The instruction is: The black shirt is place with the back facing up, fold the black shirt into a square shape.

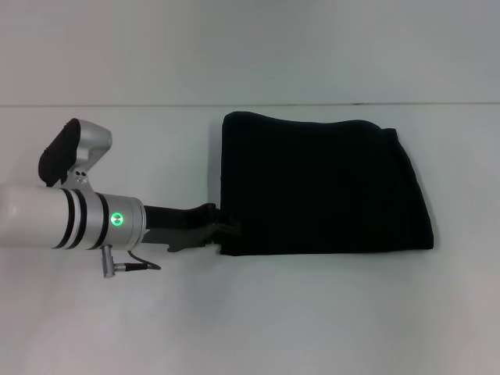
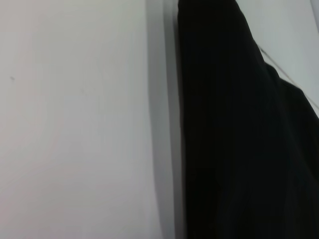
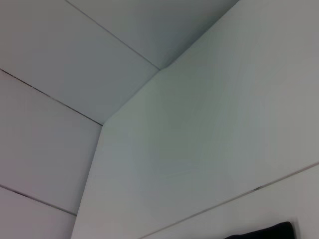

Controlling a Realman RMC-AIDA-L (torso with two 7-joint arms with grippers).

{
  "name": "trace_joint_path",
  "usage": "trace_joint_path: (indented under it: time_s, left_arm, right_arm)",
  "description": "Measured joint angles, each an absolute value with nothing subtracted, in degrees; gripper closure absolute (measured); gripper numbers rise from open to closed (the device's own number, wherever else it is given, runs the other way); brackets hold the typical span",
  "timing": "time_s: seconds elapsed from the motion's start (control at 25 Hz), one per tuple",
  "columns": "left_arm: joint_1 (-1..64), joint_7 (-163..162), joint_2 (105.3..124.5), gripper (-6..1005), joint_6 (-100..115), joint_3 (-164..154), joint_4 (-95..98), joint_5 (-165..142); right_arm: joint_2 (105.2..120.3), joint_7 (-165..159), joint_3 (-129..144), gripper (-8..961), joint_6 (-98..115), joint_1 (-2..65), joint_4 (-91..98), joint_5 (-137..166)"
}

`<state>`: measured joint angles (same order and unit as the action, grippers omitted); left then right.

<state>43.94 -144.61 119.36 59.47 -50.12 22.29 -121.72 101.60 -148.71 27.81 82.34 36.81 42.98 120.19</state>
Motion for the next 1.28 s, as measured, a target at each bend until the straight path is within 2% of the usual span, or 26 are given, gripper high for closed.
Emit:
trace_joint_path:
  time_s: [0.52,0.64,0.84,1.04,1.28]
  left_arm:
    - [44.90,-144.34,119.72,665,56.78,-53.86,22.73,-121.80]
    - [44.95,-144.34,119.63,798,56.76,-53.95,22.91,-121.84]
    - [45.04,-144.47,119.55,936,57.44,-54.02,23.42,-122.59]
    - [44.38,-144.17,119.08,934,60.99,-53.40,24.58,-122.66]
    - [38.95,-144.68,119.00,934,66.63,-51.80,30.01,-122.67]
  right_arm:
    - [101.60,-148.75,27.34,235,82.46,36.91,42.99,120.14]
    - [101.60,-148.76,27.12,236,82.44,36.92,43.00,120.14]
    - [101.60,-148.78,26.68,236,82.36,37.00,43.00,120.08]
    - [101.65,-148.80,26.68,236,82.28,37.00,42.97,120.05]
    - [101.69,-148.80,26.69,236,82.42,37.10,42.82,120.13]
